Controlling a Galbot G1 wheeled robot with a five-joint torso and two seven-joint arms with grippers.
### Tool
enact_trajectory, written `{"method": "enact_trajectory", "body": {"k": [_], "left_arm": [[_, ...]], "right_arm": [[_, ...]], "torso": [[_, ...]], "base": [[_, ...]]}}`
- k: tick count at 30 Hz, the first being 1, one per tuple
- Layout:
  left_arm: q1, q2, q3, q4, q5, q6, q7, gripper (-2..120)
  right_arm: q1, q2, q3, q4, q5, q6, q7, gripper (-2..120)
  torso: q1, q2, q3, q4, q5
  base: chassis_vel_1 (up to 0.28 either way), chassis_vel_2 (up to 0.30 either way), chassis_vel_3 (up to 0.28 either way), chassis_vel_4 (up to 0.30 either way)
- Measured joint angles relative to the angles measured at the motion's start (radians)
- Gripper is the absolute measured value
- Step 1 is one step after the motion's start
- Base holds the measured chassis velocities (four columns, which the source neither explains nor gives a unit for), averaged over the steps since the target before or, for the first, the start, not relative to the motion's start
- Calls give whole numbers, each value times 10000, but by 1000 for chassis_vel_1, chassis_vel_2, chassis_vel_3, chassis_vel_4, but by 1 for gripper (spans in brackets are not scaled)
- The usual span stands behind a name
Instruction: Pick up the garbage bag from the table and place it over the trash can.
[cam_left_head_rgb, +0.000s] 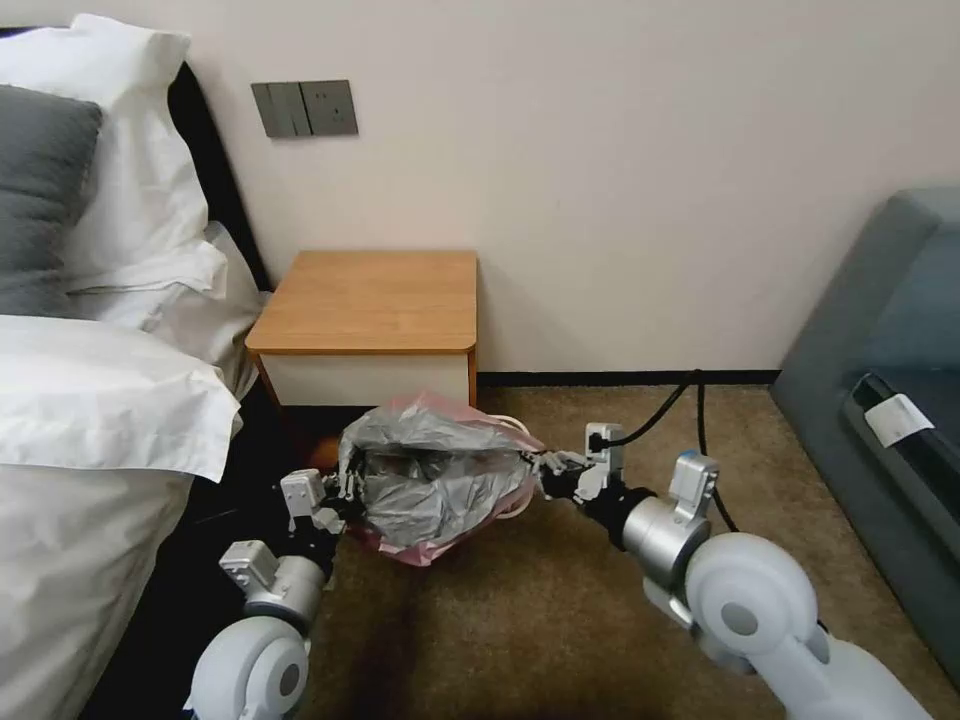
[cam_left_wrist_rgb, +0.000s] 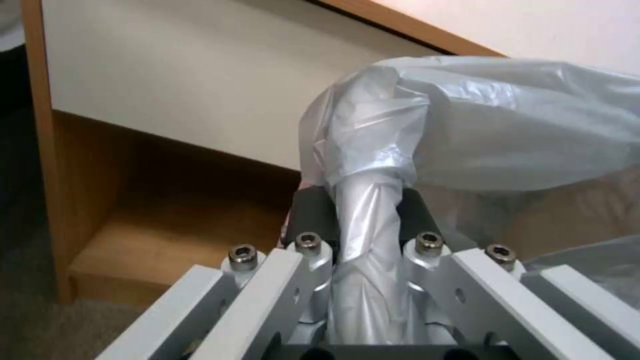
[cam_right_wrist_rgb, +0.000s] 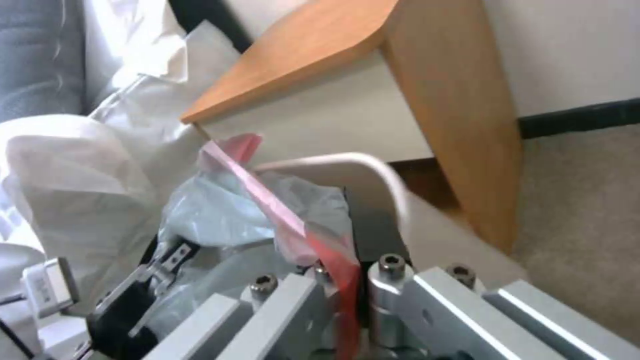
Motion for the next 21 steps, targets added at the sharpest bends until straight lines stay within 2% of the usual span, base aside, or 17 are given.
{"method": "enact_trajectory", "body": {"k": [21], "left_arm": [[-21,-5,-192,-25,-398,80,32,9]], "right_arm": [[-369,-23,1053,-563,351,-157,-357,0]], "torso": [[0,0,0,-1,0]], "base": [[0,0,0,0]]}}
